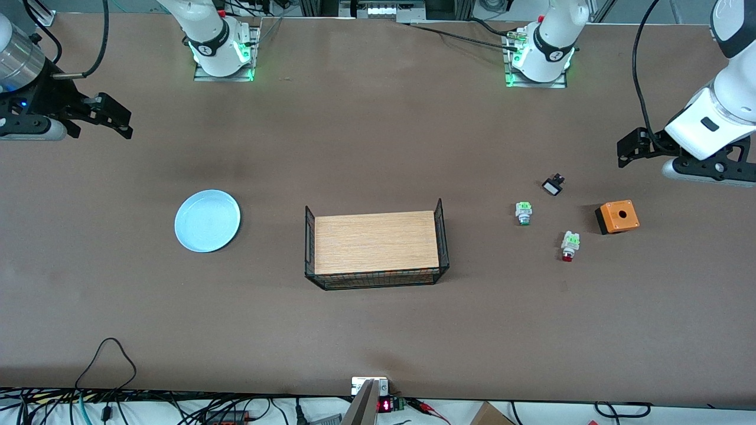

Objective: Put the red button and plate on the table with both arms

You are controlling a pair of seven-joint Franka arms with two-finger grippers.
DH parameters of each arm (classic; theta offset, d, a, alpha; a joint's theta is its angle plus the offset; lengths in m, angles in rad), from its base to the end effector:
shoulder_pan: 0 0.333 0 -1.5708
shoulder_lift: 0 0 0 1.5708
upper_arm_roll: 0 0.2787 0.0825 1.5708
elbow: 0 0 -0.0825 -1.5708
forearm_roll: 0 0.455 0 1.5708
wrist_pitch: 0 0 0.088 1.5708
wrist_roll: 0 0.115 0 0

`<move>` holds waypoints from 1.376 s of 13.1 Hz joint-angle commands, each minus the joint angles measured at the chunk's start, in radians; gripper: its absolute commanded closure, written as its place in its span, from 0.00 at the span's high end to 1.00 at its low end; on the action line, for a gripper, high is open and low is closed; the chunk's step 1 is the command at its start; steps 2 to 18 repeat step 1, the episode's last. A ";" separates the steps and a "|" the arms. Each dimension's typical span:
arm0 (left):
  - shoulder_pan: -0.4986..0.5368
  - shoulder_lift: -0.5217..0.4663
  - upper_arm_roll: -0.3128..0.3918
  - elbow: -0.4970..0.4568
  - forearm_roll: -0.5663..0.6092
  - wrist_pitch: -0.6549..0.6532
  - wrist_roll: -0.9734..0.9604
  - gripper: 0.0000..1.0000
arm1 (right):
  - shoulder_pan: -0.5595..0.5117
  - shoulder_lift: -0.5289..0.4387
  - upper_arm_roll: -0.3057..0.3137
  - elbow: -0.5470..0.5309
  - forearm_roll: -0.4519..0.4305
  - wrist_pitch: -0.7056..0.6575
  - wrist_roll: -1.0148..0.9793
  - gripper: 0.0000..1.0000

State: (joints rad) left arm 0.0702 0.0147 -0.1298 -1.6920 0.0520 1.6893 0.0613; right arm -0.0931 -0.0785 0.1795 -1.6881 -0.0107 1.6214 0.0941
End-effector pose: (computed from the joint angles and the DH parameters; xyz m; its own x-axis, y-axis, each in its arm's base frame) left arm 0.6338 -0.0321 0.5142 0.9917 -0.1266 -0.0204 -0.1275 -0.9907 -0.0484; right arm 0.6055 0.0542 0.5674 0.9999 -0.0075 0.0128 -0.0078 -0.9997 0.0236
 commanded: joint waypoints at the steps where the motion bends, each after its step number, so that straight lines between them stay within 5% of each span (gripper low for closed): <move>1: 0.006 -0.018 -0.002 -0.017 -0.009 0.010 -0.003 1.00 | -0.014 -0.012 0.023 0.043 0.003 -0.044 0.018 1.00; 18: 0.006 -0.018 -0.002 -0.017 -0.009 0.010 -0.003 1.00 | -0.014 -0.012 0.023 0.043 0.003 -0.044 0.018 1.00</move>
